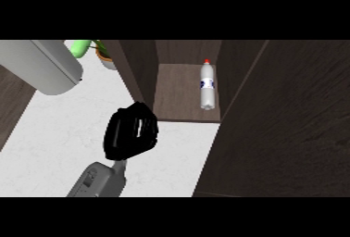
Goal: Pick up the bottled water, place it into the cabinet and close the cabinet
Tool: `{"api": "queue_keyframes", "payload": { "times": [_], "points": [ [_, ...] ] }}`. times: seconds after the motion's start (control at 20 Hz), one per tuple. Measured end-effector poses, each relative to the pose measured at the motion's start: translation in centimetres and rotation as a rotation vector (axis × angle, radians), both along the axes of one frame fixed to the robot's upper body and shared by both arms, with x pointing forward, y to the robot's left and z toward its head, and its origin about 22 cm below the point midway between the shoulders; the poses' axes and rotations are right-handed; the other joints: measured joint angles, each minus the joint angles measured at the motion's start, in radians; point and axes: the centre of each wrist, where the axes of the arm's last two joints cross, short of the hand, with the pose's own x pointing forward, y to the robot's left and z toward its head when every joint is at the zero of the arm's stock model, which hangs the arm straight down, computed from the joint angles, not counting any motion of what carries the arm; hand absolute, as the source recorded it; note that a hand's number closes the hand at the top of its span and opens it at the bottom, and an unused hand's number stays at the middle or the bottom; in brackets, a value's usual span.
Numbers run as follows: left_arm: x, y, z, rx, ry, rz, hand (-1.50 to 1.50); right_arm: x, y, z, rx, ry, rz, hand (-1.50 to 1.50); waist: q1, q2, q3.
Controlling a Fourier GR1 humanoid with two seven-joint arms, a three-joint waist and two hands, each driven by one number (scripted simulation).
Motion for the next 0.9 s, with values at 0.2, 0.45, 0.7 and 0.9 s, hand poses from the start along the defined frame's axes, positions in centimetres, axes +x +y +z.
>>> {"api": "queue_keyframes", "payload": {
  "times": [0.2,0.45,0.7,0.9],
  "points": [
    [-3.7,1.9,0.3,-0.019,0.003,0.014,1.50,-0.3,0.3,0.2,-0.054,0.020,0.107,1.50,0.001,0.001,-0.001],
    [-7.9,4.3,1.2,-0.014,-0.006,0.036,1.50,0.0,0.7,0.7,-0.098,0.025,0.180,1.50,0.005,0.003,-0.003],
    [-11.4,7.0,2.1,-0.008,-0.014,0.069,1.50,0.7,1.5,1.3,-0.118,0.039,0.207,1.50,0.001,0.005,-0.004],
    [-13.6,9.1,2.9,-0.005,-0.018,0.088,1.50,1.5,3.1,2.1,-0.092,0.027,0.218,1.50,-0.001,0.006,-0.004]
  ]
}}
